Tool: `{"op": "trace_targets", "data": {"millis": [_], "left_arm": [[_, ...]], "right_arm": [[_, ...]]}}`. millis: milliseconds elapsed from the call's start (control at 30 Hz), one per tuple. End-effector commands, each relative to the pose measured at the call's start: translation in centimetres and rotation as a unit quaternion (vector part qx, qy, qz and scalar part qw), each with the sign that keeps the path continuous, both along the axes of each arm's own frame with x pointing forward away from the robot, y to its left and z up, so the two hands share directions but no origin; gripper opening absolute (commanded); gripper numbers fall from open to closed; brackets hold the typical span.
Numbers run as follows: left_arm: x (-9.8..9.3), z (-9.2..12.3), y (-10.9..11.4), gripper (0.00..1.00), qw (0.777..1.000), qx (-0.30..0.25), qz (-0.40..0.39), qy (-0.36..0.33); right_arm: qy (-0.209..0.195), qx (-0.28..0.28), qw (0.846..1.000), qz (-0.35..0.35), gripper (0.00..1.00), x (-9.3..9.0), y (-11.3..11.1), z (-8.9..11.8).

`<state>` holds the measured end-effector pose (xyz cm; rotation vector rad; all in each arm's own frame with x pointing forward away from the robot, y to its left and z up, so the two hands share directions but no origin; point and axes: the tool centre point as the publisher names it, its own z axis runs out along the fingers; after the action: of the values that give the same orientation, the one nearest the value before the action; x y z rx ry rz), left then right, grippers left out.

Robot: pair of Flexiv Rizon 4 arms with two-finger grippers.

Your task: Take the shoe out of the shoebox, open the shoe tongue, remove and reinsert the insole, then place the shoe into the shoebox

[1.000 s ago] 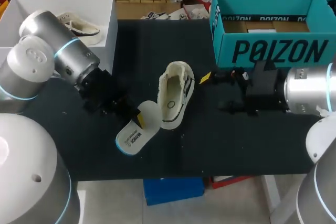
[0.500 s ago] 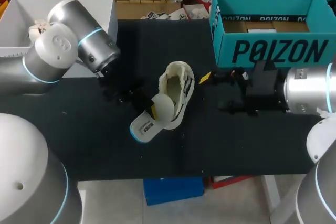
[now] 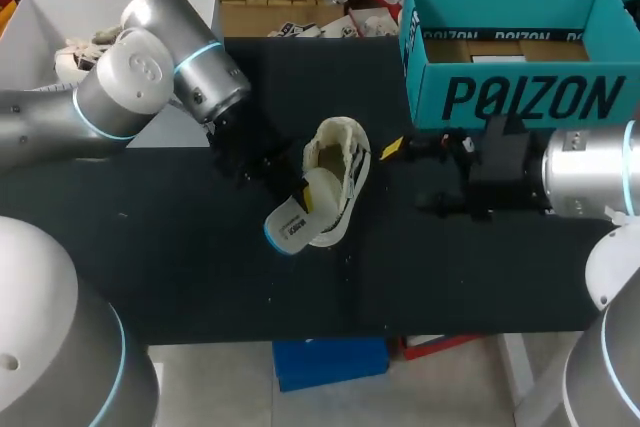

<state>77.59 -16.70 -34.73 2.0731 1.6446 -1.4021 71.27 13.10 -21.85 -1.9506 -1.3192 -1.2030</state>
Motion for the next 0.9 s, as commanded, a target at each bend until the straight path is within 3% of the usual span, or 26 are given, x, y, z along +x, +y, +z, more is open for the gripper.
{"op": "trace_targets", "data": {"millis": [33,233,900], "left_arm": [[1.1,-0.5,-0.4,0.00,1.000,-0.002,0.005,-0.003],[2.4,-0.7,-1.2,0.00,1.000,-0.004,0.023,-0.014],[4.3,-1.5,-2.7,0.00,0.998,0.004,0.059,-0.023]], "right_arm": [[0.000,-0.001,1.000,0.000,1.00,0.0,0.1,0.0],[0.000,-0.001,1.000,0.000,1.00,0.0,0.1,0.0],[0.000,-0.001,1.000,0.000,1.00,0.0,0.1,0.0]]}}
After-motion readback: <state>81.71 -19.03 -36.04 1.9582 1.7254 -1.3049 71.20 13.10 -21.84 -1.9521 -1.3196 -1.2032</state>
